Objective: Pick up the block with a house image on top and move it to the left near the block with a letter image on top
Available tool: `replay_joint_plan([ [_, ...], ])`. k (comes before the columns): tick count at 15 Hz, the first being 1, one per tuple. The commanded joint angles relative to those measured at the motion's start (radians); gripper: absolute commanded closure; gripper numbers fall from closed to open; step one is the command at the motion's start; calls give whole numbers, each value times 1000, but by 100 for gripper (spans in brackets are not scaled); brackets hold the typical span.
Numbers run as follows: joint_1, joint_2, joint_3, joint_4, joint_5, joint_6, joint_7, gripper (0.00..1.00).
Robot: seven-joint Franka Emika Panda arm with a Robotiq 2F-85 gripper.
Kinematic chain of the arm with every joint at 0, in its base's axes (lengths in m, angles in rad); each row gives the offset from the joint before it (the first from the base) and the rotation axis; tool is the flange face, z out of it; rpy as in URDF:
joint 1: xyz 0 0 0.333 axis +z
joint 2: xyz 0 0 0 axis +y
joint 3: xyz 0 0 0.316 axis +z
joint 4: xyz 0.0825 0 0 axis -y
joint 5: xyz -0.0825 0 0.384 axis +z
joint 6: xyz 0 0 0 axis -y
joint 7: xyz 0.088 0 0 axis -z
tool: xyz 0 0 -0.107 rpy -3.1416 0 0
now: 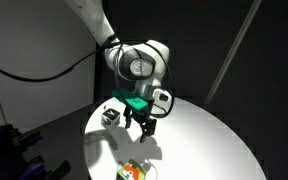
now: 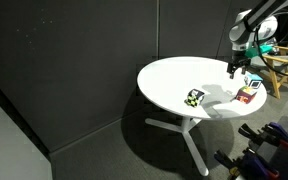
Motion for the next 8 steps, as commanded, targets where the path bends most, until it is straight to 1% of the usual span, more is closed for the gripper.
replay_joint_plan([
  [1,-24,38,7,3,0,48,-29,0],
  [8,-44,100,-11,13,-15,99,-12,0],
])
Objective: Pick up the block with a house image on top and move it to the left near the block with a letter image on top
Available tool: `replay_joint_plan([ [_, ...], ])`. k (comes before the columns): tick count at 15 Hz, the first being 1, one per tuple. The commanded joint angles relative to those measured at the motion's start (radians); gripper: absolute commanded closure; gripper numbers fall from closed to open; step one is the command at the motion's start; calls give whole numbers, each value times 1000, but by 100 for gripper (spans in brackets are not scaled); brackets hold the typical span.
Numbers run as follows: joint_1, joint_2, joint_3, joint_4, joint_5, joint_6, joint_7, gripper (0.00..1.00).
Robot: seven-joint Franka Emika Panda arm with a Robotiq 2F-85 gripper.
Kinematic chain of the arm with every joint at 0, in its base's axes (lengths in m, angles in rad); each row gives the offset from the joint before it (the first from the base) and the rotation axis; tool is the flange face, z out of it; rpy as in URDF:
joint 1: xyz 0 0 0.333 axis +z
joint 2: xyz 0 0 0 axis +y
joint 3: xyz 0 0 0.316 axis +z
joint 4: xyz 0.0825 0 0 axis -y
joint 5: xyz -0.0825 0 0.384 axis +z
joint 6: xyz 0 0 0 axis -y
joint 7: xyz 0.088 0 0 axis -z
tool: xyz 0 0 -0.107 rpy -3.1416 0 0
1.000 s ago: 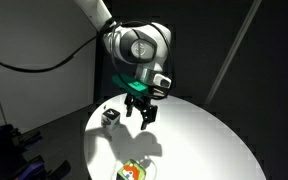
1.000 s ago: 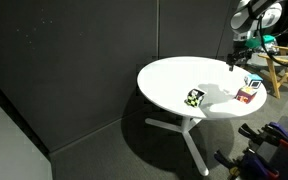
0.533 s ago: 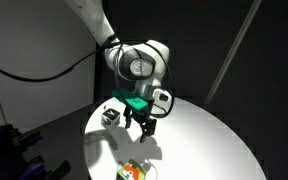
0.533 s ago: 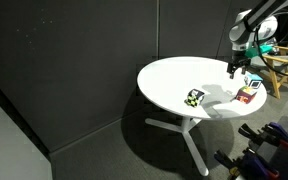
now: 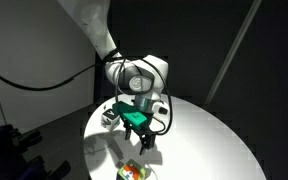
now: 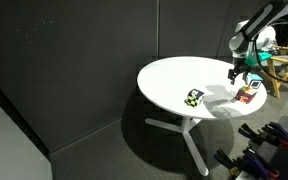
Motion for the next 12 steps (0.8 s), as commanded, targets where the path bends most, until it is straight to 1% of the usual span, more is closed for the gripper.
replay_joint_plan([
  [1,-24,19,-7,13,-14,20,-12,0],
  [12,-50,47,-37,10,-19,30,-5,0],
])
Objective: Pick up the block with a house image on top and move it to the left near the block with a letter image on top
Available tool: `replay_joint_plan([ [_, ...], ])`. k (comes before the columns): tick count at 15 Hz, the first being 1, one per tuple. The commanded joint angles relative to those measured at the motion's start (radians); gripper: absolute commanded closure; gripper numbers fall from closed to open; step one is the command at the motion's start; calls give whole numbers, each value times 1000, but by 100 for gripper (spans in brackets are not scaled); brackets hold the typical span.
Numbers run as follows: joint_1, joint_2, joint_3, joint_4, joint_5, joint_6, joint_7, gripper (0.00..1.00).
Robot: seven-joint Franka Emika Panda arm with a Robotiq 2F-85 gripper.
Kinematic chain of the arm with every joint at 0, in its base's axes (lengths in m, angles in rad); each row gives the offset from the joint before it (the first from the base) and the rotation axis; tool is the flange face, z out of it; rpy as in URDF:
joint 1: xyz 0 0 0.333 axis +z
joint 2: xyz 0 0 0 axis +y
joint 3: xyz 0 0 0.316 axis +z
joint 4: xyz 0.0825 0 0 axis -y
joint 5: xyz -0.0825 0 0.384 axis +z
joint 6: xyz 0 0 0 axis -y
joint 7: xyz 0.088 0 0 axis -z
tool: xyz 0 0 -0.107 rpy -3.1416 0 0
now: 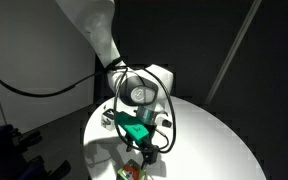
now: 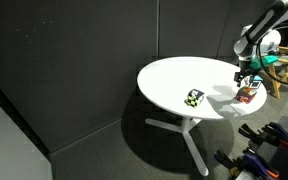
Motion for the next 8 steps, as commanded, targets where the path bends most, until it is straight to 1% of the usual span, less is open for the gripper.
replay_joint_plan([
  [1,-20,8,-1,6,-18,16,-4,0],
  [8,-26,32,-11,13,-24,13,4,0],
])
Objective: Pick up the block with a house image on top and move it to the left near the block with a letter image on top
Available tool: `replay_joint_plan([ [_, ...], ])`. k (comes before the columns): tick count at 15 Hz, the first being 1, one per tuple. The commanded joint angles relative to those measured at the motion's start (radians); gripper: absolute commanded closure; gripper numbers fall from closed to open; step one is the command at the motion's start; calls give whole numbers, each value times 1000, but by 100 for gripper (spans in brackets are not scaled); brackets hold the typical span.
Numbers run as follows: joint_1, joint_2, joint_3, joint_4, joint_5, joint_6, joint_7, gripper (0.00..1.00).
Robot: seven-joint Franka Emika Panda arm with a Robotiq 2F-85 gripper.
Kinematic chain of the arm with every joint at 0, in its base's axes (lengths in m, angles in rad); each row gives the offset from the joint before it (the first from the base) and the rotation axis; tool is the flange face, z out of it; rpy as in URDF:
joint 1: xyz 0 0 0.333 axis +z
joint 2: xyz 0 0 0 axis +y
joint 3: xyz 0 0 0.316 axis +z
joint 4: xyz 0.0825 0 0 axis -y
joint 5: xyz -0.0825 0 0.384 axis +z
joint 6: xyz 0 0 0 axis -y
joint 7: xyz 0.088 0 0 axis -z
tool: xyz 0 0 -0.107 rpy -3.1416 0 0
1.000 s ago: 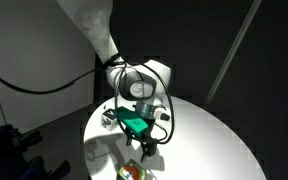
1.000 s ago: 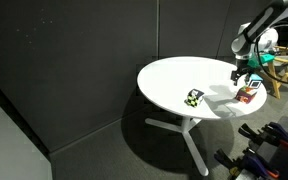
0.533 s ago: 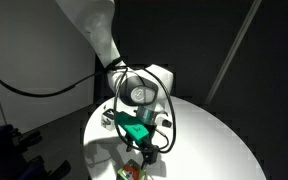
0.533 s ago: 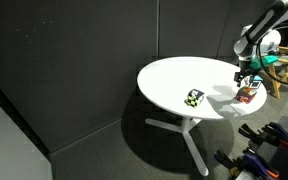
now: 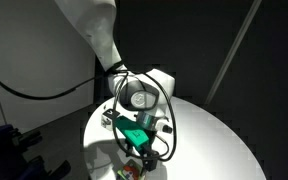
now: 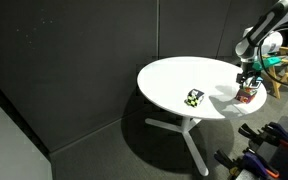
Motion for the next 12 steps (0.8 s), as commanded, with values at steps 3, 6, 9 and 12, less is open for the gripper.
replay_joint_plan([
  [3,-12,26,-2,15,-30,20,2,0],
  [6,-12,42,-1,21,-37,34,-1,0],
  [9,-11,58,0,27,-39,54,1,0],
  [12,-10,69,-1,33,-39,62,3,9],
])
